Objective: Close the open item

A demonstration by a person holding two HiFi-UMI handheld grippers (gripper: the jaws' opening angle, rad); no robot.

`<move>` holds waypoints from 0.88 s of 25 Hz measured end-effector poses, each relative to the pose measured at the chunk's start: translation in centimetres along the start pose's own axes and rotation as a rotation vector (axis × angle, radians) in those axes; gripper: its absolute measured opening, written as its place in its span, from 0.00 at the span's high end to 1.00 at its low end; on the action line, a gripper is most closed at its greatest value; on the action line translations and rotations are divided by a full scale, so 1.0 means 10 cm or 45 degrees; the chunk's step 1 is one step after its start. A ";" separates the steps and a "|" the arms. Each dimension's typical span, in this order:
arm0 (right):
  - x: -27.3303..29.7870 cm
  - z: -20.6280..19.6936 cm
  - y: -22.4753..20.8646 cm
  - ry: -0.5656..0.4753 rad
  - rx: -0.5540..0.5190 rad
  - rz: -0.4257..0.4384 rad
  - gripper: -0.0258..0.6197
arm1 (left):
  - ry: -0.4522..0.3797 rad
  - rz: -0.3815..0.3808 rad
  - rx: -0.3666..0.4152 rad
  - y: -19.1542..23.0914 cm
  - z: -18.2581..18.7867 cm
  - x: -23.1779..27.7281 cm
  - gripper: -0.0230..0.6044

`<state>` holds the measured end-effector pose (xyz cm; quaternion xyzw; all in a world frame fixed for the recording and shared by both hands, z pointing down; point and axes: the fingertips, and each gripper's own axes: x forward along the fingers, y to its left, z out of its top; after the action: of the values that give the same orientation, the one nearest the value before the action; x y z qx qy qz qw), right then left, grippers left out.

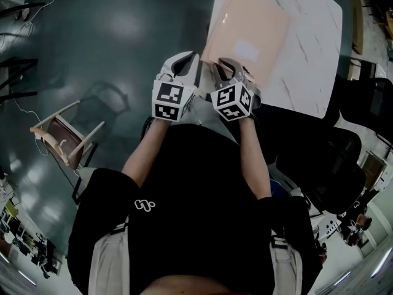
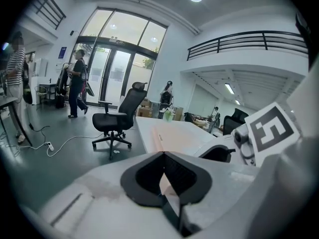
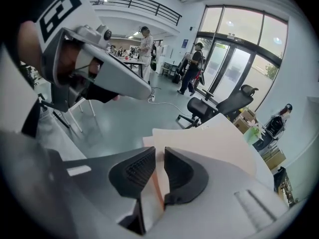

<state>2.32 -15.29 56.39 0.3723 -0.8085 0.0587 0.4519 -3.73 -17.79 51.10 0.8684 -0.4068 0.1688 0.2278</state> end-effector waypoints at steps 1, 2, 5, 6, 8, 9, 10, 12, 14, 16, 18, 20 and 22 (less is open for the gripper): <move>0.01 -0.01 0.01 0.007 0.000 0.012 0.87 | 0.002 -0.001 -0.002 0.00 -0.01 0.00 0.96; 0.02 -0.02 0.02 0.014 0.000 0.023 0.87 | 0.004 -0.002 -0.003 -0.01 -0.02 0.00 0.96; 0.06 -0.06 0.06 0.040 -0.006 0.064 0.87 | 0.009 -0.001 -0.006 -0.01 -0.04 0.01 0.96; 0.08 -0.07 0.07 0.050 -0.010 0.080 0.87 | 0.011 0.003 -0.007 -0.01 -0.05 0.01 0.96; 0.10 -0.10 0.09 0.069 -0.017 0.115 0.87 | 0.013 0.012 -0.008 0.01 -0.05 0.00 0.96; 0.11 -0.12 0.09 0.080 -0.018 0.134 0.87 | 0.013 0.014 -0.009 0.01 -0.06 0.00 0.96; 0.12 -0.13 0.10 0.090 -0.020 0.154 0.87 | 0.014 0.015 -0.008 0.02 -0.07 0.00 0.96; 0.14 -0.14 0.11 0.105 -0.024 0.194 0.86 | 0.009 0.021 -0.014 0.02 -0.06 0.00 0.96; 0.15 -0.15 0.12 0.112 -0.019 0.230 0.86 | 0.004 0.028 -0.018 0.04 -0.05 0.00 0.96; 0.17 -0.16 0.12 0.119 -0.005 0.270 0.85 | 0.000 0.028 -0.024 0.04 -0.05 0.01 0.96; 0.19 -0.16 0.12 0.126 0.015 0.322 0.83 | 0.006 0.028 -0.018 0.05 -0.09 0.02 0.96; 0.19 -0.14 0.11 0.109 0.058 0.378 0.84 | 0.008 0.030 -0.014 0.05 -0.09 0.03 0.96; 0.18 -0.12 0.10 0.082 0.141 0.432 0.84 | 0.001 0.034 -0.020 0.05 -0.06 0.02 0.96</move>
<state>1.98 -15.05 58.74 0.2527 -0.8404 0.1903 0.4401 -4.05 -17.85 51.80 0.8610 -0.4195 0.1690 0.2327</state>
